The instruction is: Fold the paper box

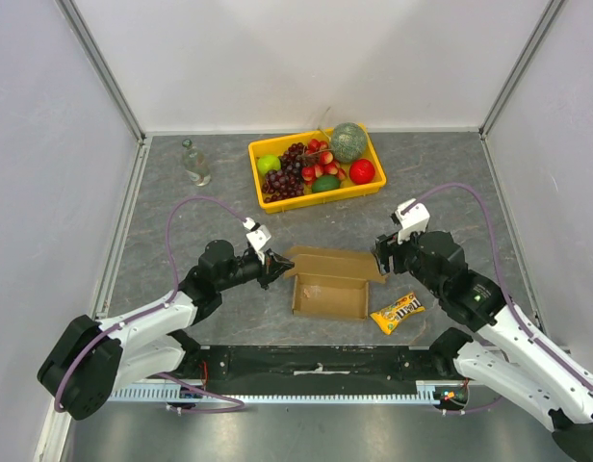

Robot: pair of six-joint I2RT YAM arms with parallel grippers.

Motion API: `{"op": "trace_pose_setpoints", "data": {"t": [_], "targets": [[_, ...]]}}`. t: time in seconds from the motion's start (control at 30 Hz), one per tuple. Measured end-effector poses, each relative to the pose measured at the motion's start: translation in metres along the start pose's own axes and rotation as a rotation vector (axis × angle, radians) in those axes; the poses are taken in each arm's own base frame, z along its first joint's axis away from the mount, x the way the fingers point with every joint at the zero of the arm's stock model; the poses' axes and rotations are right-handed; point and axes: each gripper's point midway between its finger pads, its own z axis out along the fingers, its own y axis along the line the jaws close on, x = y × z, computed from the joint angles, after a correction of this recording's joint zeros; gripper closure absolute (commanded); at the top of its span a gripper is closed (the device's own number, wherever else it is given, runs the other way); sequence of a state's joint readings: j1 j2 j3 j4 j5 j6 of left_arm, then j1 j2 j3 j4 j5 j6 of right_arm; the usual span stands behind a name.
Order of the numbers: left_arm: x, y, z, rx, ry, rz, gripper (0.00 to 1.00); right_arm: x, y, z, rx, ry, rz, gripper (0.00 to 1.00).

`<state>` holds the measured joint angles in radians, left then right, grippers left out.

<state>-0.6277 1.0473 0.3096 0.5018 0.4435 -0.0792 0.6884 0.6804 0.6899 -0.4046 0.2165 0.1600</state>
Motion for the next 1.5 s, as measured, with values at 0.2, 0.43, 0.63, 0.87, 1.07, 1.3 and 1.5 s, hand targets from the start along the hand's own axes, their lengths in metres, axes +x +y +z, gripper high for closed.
{"op": "trace_pose_setpoints", "data": {"t": [0.2, 0.43, 0.63, 0.87, 1.07, 1.3, 1.5], "targets": [[0.000, 0.000, 0.000, -0.002, 0.001, 0.001, 0.98, 0.023, 0.000, 0.006, 0.017, 0.046, 0.060, 0.29], [0.001, 0.005, 0.000, -0.025, 0.001, 0.000, 0.98, 0.032, 0.000, -0.001, 0.022, 0.023, 0.133, 0.20], [0.002, 0.009, 0.000, -0.047, 0.005, -0.002, 0.98, 0.014, -0.006, -0.015, 0.035, -0.067, 0.174, 0.20], [0.001, 0.022, -0.001, -0.115, -0.002, -0.005, 0.98, 0.013, 0.002, -0.013, 0.003, -0.042, 0.183, 0.22], [-0.003, 0.037, -0.005, -0.173, -0.008, -0.010, 0.98, 0.016, 0.004, -0.015, -0.012, -0.030, 0.193, 0.23], [-0.009, 0.043, -0.005, -0.186, -0.011, -0.001, 0.98, 0.035, 0.019, 0.008, -0.073, 0.073, 0.127, 0.20], [-0.010, 0.048, -0.004, -0.196, -0.006, -0.001, 0.98, 0.052, 0.028, 0.030, -0.111, 0.155, 0.040, 0.20]]}}
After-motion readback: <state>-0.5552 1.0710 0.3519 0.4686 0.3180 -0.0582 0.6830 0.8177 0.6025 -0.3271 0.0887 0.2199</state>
